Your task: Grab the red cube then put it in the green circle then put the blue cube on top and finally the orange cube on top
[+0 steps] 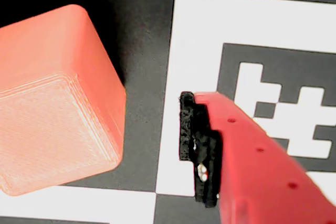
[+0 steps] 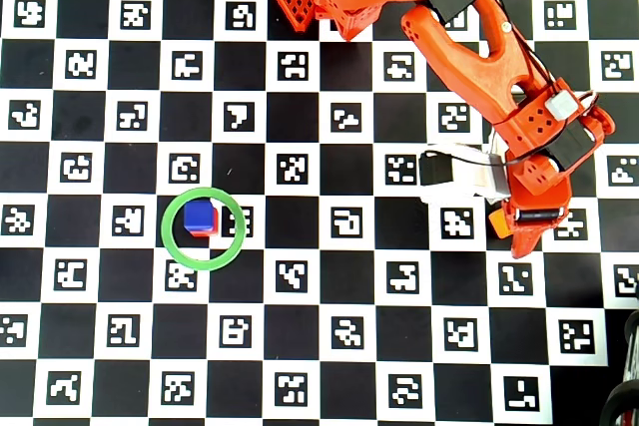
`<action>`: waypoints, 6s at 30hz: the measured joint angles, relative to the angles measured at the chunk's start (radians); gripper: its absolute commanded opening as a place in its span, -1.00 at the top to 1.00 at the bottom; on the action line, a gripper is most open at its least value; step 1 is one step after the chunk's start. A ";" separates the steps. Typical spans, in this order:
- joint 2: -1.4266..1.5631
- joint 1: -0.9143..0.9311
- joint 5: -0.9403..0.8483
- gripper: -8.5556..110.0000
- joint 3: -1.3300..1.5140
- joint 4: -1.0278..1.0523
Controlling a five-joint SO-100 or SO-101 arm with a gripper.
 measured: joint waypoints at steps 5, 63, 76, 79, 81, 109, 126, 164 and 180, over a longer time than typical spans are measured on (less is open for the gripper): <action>-0.005 0.000 -0.046 0.17 0.000 -0.006; 0.043 0.143 -0.396 0.81 -0.175 0.245; 0.328 0.715 -0.663 0.80 -0.044 0.333; 0.351 0.830 -0.730 0.80 -0.044 0.357; 0.356 0.896 -0.772 0.80 -0.044 0.359; 0.268 1.169 -1.109 0.80 -0.112 0.403; 0.103 1.190 -1.103 0.80 -0.239 0.390; 0.104 1.200 -1.095 0.80 -0.184 0.301; 0.106 1.206 -1.091 0.34 -0.156 0.337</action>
